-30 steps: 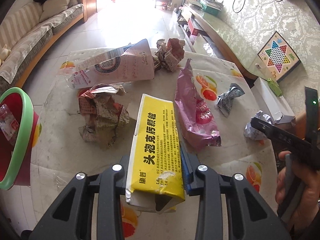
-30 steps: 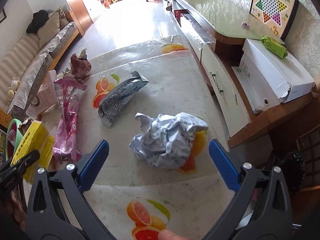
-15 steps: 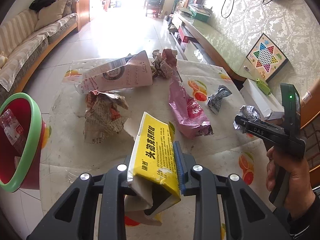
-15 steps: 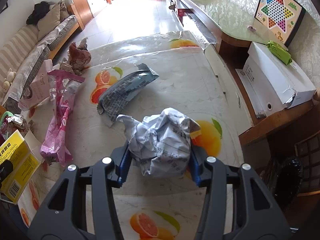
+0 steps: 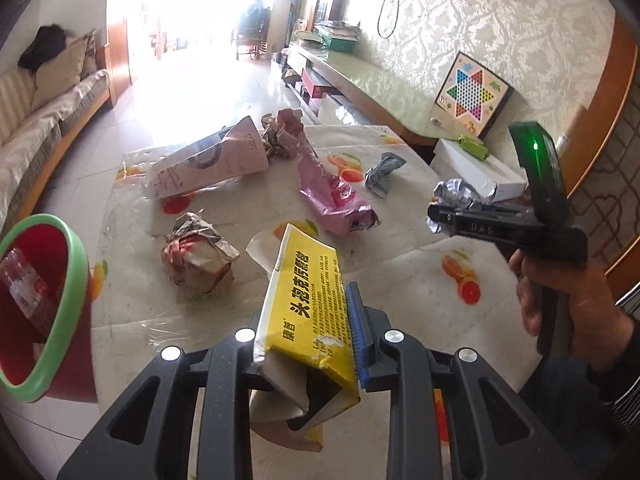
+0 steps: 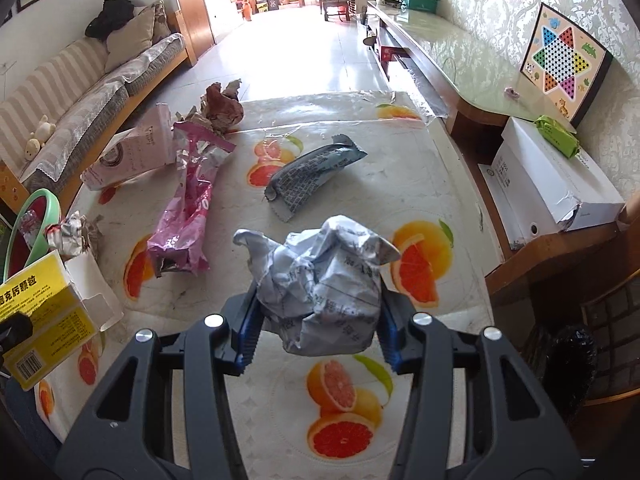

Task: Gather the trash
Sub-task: 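Carry the yellow box toward the red bin with the left tool while the right tool carries the paper, then drop the yellow box into the red bin with the left tool while the right tool drops the paper in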

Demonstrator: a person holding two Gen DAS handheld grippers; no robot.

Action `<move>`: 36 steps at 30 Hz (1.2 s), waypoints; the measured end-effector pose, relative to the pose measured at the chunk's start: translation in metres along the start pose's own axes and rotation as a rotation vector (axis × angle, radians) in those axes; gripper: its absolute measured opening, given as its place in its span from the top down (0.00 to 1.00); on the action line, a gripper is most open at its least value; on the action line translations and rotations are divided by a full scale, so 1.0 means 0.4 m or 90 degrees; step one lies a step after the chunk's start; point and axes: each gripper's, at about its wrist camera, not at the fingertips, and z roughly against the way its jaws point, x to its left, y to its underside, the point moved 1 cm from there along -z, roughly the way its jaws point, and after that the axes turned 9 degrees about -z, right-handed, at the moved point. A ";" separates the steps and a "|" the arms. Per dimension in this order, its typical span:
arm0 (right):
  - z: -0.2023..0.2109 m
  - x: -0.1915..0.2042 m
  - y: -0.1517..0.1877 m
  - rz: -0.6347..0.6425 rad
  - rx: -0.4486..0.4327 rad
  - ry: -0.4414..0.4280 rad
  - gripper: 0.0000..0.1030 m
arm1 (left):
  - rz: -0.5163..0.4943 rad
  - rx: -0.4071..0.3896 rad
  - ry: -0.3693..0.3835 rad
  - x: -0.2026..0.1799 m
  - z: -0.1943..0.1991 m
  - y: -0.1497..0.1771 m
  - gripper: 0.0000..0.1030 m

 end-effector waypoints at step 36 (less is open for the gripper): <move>0.236 0.605 -0.036 0.194 -0.064 -0.166 0.54 | 0.233 -0.054 -0.282 0.590 0.269 0.084 0.77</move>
